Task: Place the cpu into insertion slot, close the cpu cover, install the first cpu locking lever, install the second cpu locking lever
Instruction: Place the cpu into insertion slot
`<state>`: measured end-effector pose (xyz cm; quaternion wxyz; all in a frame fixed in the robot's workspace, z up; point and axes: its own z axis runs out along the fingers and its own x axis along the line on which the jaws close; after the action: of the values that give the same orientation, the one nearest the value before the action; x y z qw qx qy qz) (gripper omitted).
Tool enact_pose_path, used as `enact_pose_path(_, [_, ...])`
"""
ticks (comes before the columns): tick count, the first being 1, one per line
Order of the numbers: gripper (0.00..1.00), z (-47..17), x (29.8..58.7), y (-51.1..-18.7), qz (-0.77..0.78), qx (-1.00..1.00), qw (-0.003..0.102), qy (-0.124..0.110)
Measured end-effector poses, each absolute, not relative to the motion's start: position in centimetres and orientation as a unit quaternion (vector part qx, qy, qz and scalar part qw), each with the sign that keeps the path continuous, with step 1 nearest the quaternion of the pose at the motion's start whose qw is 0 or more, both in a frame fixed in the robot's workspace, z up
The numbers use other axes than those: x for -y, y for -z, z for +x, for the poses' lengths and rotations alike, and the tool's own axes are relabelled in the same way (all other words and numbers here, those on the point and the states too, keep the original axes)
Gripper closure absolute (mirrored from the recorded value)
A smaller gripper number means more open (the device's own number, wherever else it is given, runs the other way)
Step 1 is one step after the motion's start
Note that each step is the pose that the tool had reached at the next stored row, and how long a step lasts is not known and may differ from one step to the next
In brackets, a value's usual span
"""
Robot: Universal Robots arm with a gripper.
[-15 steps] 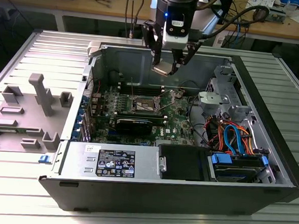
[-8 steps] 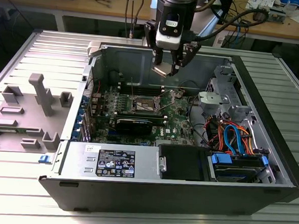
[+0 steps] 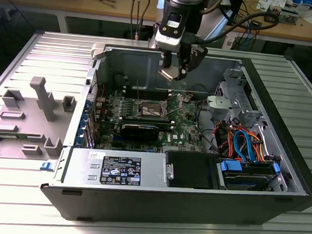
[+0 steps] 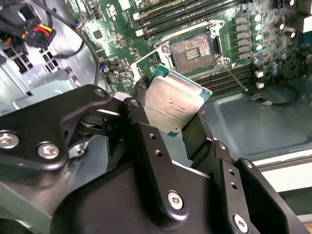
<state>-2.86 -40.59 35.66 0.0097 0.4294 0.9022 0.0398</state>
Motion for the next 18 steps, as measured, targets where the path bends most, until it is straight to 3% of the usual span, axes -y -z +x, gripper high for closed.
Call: enact_pose_path(18, [0.46, -2.97, 40.6, -35.32, 0.495, -0.868, 0.013, -0.039])
